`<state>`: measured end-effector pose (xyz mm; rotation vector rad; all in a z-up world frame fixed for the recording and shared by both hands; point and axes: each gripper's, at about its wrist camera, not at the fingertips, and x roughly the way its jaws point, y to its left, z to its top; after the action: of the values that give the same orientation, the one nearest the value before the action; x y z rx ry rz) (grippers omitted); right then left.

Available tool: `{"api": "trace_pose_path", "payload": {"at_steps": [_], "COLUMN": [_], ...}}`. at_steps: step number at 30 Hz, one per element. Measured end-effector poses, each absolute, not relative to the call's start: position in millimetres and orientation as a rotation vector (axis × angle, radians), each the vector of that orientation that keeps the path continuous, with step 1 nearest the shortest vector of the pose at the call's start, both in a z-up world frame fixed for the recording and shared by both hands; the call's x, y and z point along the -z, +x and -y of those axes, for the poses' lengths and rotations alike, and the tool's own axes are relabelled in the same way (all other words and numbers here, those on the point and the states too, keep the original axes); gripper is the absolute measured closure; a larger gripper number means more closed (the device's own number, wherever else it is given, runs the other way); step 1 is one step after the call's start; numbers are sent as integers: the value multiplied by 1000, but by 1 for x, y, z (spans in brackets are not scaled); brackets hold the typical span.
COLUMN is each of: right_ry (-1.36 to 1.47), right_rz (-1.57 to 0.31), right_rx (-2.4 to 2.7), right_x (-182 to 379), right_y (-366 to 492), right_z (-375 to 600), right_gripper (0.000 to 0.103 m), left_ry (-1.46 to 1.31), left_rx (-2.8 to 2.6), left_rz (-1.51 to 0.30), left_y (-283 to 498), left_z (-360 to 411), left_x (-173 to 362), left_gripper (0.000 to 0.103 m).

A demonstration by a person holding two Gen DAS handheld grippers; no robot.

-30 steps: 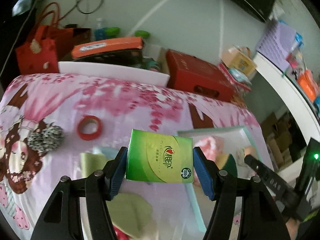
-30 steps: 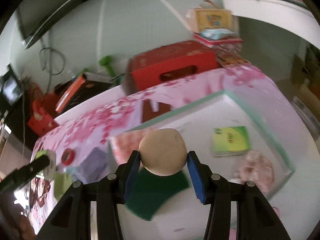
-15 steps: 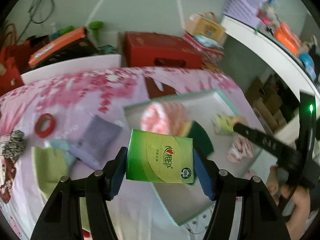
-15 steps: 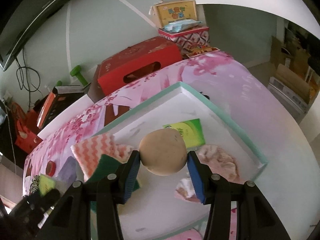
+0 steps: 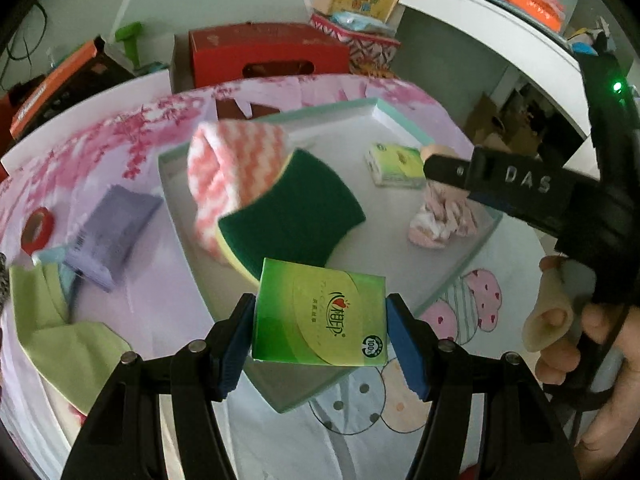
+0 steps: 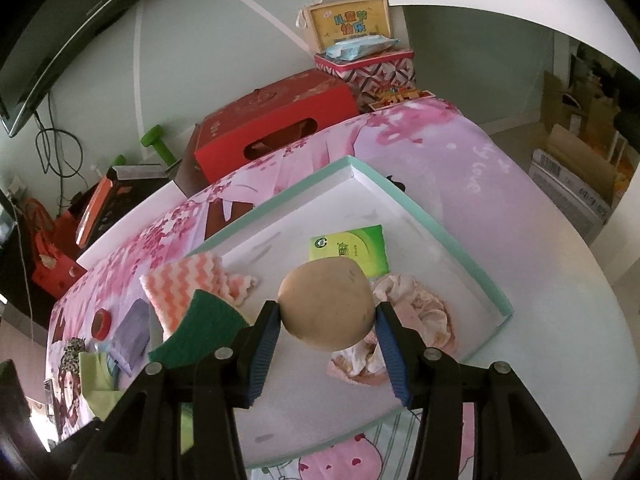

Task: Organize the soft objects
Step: 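Carry the puff and tissue pack into the teal-rimmed tray and open both tools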

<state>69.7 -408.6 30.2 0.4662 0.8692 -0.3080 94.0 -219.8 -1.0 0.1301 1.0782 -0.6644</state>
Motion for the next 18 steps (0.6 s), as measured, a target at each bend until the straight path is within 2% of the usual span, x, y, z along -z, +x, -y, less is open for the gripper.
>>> {"api": "trace_pose_path", "payload": {"at_steps": [4, 5, 6, 8, 9, 15, 16, 18], "right_ry": [454, 451, 452, 457, 456, 452, 452, 451], "right_rz": [-884, -886, -887, -891, -891, -902, -902, -903], "right_rx": [280, 276, 276, 274, 275, 299, 304, 318], "right_x": [-28, -28, -28, -28, -27, -24, -24, -23], "right_y": [74, 75, 75, 76, 76, 76, 76, 76], "right_z": [404, 403, 403, 403, 403, 405, 406, 407], "right_gripper": [50, 43, 32, 25, 24, 20, 18, 0], "left_ry": [134, 136, 135, 125, 121, 99, 99, 91], "left_rx": [639, 636, 633, 628, 630, 610, 590, 556], "left_rz": [-1097, -1103, -1105, -1098, -1091, -1050, -1042, -1035], "left_y": [96, 97, 98, 98, 99, 105, 107, 112], "left_z": [219, 219, 218, 216, 215, 206, 203, 197], "left_x": [8, 9, 9, 6, 4, -8, -8, -8], "left_gripper": [34, 31, 27, 22, 19, 17, 13, 6]}}
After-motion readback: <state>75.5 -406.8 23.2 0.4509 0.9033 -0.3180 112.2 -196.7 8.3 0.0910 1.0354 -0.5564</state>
